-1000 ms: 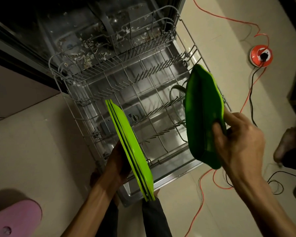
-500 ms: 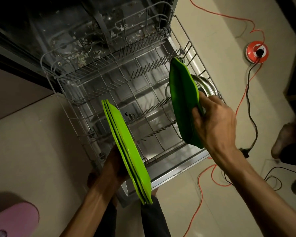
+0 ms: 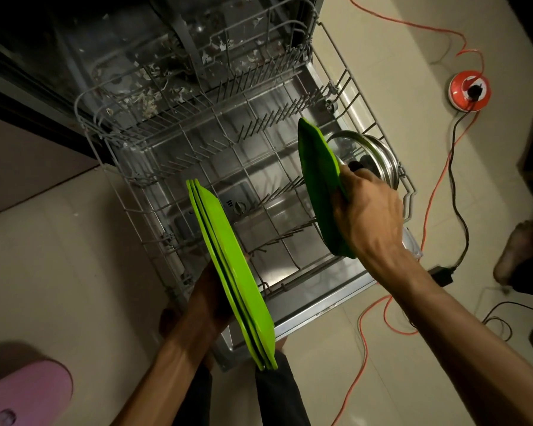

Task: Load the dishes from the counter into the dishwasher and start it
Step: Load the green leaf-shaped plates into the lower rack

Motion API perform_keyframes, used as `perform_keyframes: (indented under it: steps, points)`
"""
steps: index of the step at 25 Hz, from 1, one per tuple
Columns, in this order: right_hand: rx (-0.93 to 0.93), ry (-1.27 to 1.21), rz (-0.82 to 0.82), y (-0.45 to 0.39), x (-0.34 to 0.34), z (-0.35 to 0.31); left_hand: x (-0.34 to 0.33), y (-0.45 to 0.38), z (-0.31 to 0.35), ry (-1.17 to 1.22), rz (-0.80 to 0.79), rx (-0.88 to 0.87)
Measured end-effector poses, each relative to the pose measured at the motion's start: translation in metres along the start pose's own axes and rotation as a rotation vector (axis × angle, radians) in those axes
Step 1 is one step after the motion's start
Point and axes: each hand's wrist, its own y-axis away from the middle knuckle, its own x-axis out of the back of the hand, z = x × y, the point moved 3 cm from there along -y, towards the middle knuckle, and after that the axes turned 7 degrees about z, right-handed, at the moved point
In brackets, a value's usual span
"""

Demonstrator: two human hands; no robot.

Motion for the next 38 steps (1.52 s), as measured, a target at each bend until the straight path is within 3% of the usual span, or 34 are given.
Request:
perform_keyframes:
  steps: [8,24,35,38]
  points:
    - [-0.014,0.052,-0.069,-0.005,-0.025,0.003,-0.002,-0.006,0.0,-0.036,-0.121,-0.002]
    - [-0.068,-0.006,-0.252,0.004,-0.071,0.011,0.008,-0.022,-0.001,-0.027,-0.038,-0.026]
    - [-0.136,0.023,-0.297,0.01,-0.062,0.009,0.013,-0.026,-0.007,-0.061,-0.055,-0.061]
    - [-0.143,-0.082,-0.195,0.023,-0.032,-0.012,0.014,-0.028,-0.007,-0.067,-0.041,-0.071]
